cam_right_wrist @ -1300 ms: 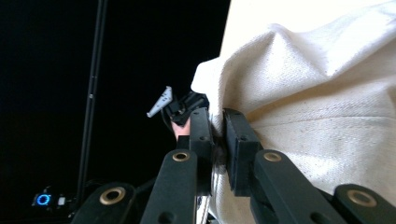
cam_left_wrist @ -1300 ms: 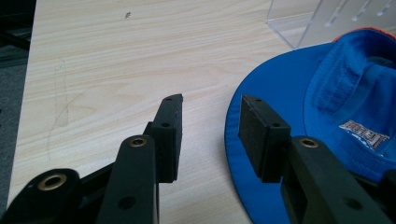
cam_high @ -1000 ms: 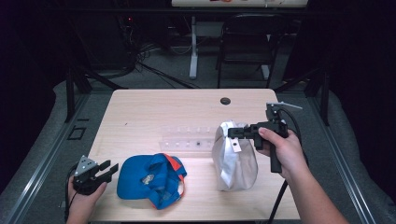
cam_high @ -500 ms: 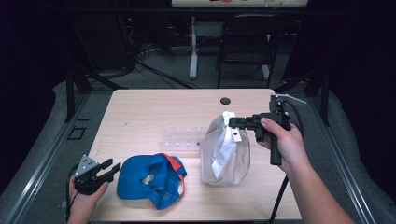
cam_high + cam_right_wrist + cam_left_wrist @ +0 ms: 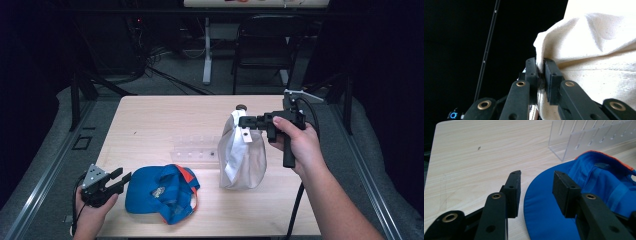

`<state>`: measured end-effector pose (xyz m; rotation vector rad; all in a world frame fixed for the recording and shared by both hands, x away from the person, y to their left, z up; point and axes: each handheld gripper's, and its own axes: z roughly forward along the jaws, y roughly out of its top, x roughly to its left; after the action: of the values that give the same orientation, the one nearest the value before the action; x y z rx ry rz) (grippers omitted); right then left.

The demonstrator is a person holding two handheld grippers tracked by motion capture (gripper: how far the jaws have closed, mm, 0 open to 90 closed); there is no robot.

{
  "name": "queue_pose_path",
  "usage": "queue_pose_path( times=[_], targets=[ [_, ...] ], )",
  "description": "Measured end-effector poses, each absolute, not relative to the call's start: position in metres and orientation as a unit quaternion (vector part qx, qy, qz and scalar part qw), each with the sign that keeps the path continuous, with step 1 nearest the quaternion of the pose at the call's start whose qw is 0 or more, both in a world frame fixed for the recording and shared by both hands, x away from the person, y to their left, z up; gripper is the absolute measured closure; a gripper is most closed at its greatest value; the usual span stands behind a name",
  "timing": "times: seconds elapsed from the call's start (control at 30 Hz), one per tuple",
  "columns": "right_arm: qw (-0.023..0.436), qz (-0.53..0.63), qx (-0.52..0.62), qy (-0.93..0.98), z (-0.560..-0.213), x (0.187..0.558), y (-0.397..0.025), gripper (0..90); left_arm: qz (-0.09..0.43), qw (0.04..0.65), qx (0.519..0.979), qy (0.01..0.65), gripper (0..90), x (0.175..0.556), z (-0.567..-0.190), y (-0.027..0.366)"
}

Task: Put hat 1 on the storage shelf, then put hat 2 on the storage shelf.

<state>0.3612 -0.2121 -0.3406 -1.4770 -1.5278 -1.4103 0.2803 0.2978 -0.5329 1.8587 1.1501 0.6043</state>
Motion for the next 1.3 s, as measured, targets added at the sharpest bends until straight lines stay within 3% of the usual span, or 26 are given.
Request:
queue_pose_path(
  times=[0.37,1.07,1.3],
  targets=[
    [0.289,-0.531,-0.548,-0.578,-0.324,0.368,-0.195,83.1,0.241,0.441,0.756,0.419,56.2,0.277,-0.512,0.273],
    [0.288,-0.53,-0.536,-0.591,-0.298,0.39,-0.148,83.1,0.224,0.468,0.808,0.28,54.4,0.275,-0.463,0.167],
    [0.288,-0.531,-0.538,-0.588,-0.294,0.403,-0.133,83.1,0.24,0.461,0.819,0.243,47.9,0.275,-0.459,0.144]
  ],
)
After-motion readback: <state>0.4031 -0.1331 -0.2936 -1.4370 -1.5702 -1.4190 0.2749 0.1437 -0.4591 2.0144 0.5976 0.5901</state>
